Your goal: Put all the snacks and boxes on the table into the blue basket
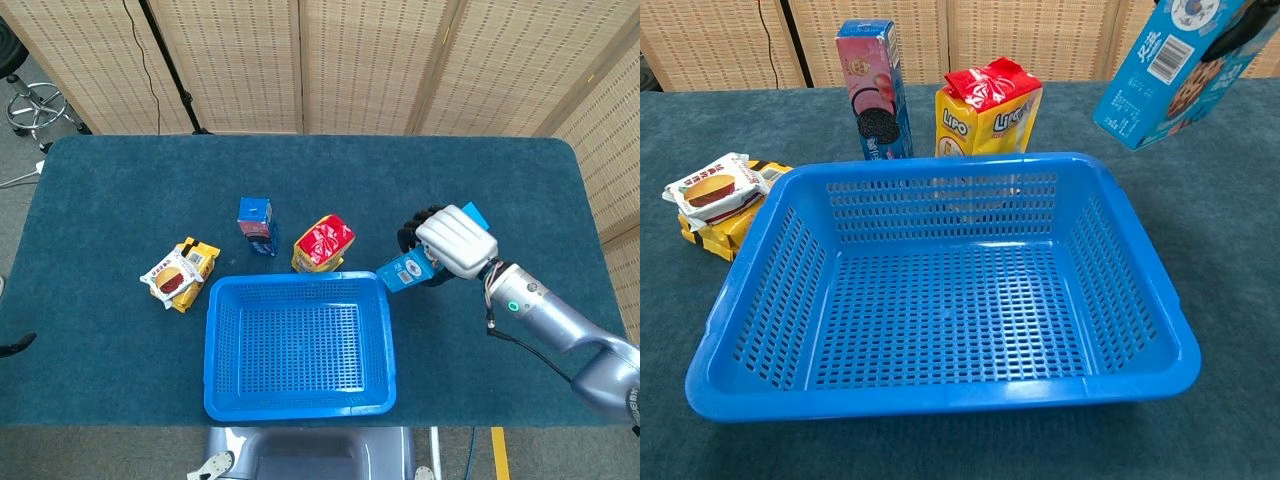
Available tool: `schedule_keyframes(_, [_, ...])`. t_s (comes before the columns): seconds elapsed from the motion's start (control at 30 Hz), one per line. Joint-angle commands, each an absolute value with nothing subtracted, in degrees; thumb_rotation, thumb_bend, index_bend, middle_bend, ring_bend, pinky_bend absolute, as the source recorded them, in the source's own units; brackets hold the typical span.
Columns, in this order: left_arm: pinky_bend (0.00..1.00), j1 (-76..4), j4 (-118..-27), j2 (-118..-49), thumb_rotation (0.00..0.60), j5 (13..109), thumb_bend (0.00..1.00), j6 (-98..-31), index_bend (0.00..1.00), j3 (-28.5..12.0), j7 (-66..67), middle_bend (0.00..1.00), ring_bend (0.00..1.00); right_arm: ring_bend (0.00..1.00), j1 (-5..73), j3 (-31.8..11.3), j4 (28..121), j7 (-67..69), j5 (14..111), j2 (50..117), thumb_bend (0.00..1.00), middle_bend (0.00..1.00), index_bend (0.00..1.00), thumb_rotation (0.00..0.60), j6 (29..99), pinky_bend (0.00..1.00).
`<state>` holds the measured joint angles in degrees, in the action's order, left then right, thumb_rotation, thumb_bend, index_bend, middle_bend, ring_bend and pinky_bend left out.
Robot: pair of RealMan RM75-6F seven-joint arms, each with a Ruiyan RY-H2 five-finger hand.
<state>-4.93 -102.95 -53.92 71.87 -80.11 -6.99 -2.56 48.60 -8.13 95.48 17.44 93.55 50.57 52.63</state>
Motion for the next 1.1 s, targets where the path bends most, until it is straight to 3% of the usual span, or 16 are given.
schedule_keyframes(0.03, [0.0,-4.8,-103.1,-53.9,0.6,72.3,0.05,-80.4,0.0,-6.8,-2.6,0.0,0.0,0.41,46.1,-8.5,103.3,13.9,98.5,46.6,0.0,0.57,0.61,0.6,59.1,0.41])
schedule_keyframes(0.13, [0.0,-4.7,-103.3,-54.0,0.6,72.5,0.05,-80.5,0.0,-6.6,-2.5,0.0,0.0,0.41,45.7,-8.9,108.1,10.9,102.4,46.0,0.0,0.57,0.61,0.6,61.9,0.41])
schedule_keyframes(0.37, [0.0,-4.6,-103.3,-53.9,0.6,72.9,0.05,-80.5,0.0,-6.5,-2.6,0.0,0.0,0.41,47.8,-8.4,112.9,3.5,109.3,49.9,0.0,0.57,0.61,0.6,60.4,0.41])
schedule_keyframes(0.87, [0.0,-4.6,-102.5,-53.1,0.6,72.9,0.05,-79.7,0.0,-6.5,-5.5,0.0,0.0,0.39,49.1,-6.5,108.1,-19.9,114.8,63.6,0.0,0.55,0.59,0.6,54.5,0.41])
schedule_keyframes(0.97, [0.0,-4.6,-102.4,-53.1,0.6,73.0,0.05,-79.7,0.0,-6.4,-5.8,0.0,0.0,0.3,48.9,-5.5,106.7,-21.2,115.4,64.2,0.0,0.43,0.46,0.6,54.3,0.4])
schedule_keyframes(1.1, [0.0,-4.6,-102.5,-53.1,0.6,73.2,0.05,-79.5,0.0,-6.3,-5.8,0.0,0.0,0.04,48.2,-4.3,107.4,-22.1,114.3,63.4,0.0,0.08,0.1,0.6,53.4,0.26])
